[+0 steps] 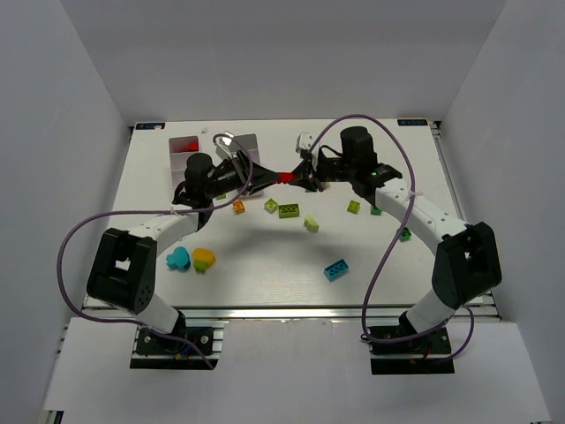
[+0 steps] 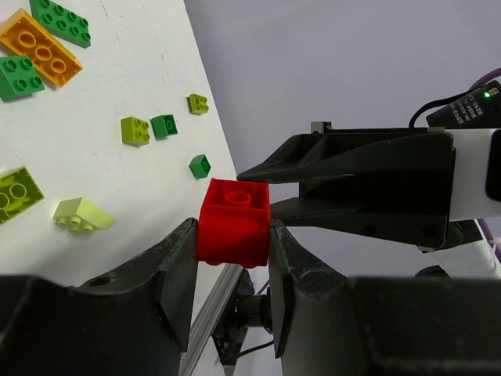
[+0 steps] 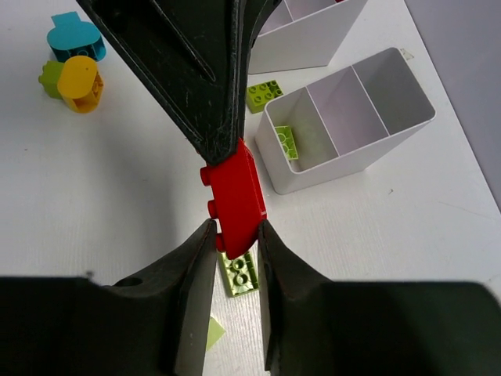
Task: Sort the legos into containers by color
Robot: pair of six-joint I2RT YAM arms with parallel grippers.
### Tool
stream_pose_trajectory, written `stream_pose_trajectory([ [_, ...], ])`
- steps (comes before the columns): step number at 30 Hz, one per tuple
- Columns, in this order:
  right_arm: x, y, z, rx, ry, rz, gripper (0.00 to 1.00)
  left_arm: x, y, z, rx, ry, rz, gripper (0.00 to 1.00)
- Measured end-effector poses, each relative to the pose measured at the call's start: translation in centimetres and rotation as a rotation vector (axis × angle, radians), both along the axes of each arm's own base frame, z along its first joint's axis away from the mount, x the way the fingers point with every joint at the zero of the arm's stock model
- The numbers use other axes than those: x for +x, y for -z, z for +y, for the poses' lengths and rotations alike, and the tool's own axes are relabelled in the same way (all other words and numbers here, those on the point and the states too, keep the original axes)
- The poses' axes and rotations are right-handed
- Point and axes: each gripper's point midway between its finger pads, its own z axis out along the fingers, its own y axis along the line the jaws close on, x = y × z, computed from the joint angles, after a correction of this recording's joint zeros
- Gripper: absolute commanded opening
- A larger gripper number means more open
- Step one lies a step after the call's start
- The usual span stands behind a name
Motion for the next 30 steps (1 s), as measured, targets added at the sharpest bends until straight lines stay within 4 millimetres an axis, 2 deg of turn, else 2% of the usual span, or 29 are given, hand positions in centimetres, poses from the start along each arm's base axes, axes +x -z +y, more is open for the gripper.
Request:
stream_pose_trajectory([
  [1, 0.0, 0.1, 0.0, 0.0, 0.001, 0.004, 0.44, 0.0, 0.1, 0.0, 0.0, -0.001, 0.002, 0.08],
  [2, 0.0, 0.1, 0.1, -0.001, 0.003, 0.006, 0.85, 0.0, 0.1, 0.1, 0.002, -0.001, 0.002, 0.07],
  [3, 0.1, 0.3, 0.0, -0.004, 0.009, 0.01, 0.89, 0.0, 0.3, 0.1, 0.008, -0.002, 0.004, 0.05],
  [4, 0.4, 0.3, 0.0, -0.007, 0.017, 0.0, 0.89, 0.2, 0.5, 0.5, 0.016, -0.011, 0.011, 0.0],
  [7, 1.1, 0.7, -0.2, -0.025, 0.051, -0.014, 0.89, 0.8, 1.6, 2.0, 0.056, -0.051, 0.048, 0.0],
  [10, 2.3, 1.5, -0.7, -0.06, 0.108, -0.033, 0.89, 3.1, 2.9, 6.5, 0.151, -0.211, 0.085, 0.0],
  [11, 2.7, 1.9, -1.0, -0.076, 0.128, -0.037, 0.86, 4.1, 3.3, 8.4, 0.206, -0.292, 0.092, 0.0],
  [12, 3.0, 2.5, -1.2, -0.098, 0.141, -0.041, 0.76, 5.1, 3.4, 10.3, 0.258, -0.369, 0.1, 0.0],
  [13, 3.2, 3.1, -1.5, -0.118, 0.147, -0.042, 0.63, 6.1, 3.2, 12.1, 0.311, -0.444, 0.103, 0.0],
  [14, 3.2, 3.9, -1.7, -0.137, 0.141, -0.032, 0.34, 7.1, 2.8, 13.8, 0.37, -0.518, 0.096, 0.0],
  [16, 2.8, 5.2, -2.2, -0.172, 0.125, -0.001, 0.14, 8.4, 1.9, 16.5, 0.477, -0.638, 0.082, 0.0],
  [17, 2.6, 5.6, -2.4, -0.182, 0.119, 0.016, 0.0, 8.8, 1.4, 17.6, 0.523, -0.687, 0.075, 0.0],
  [23, 1.8, 5.8, -2.6, -0.187, 0.078, 0.044, 0.0, 10.3, 0.4, 23.6, 0.779, -0.923, 0.072, 0.0],
  [26, 1.7, 5.6, -2.4, -0.181, 0.068, 0.042, 0.0, 11.4, 0.8, 25.6, 0.885, -0.991, 0.074, 0.0],
  [30, 1.4, 5.7, -2.5, -0.186, 0.057, 0.05, 0.0, 13.5, 1.3, 27.2, 0.99, -1.036, 0.071, 0.0],
])
